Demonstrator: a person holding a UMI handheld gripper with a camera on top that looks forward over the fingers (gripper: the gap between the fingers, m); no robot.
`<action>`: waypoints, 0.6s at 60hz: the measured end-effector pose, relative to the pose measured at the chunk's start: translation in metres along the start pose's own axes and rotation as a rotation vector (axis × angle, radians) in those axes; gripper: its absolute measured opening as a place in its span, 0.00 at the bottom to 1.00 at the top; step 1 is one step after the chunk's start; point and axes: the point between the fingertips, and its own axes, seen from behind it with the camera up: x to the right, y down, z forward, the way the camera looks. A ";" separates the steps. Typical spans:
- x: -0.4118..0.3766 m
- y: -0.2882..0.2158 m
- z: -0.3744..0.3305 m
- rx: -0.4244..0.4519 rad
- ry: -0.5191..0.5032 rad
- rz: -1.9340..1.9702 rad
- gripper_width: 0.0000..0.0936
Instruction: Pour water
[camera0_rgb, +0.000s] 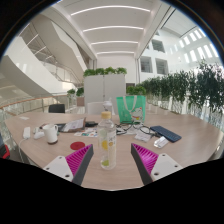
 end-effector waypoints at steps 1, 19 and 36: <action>-0.003 0.003 0.012 0.005 0.003 0.001 0.89; -0.020 0.037 0.156 -0.009 0.049 0.075 0.60; -0.029 0.041 0.188 -0.133 0.063 0.129 0.43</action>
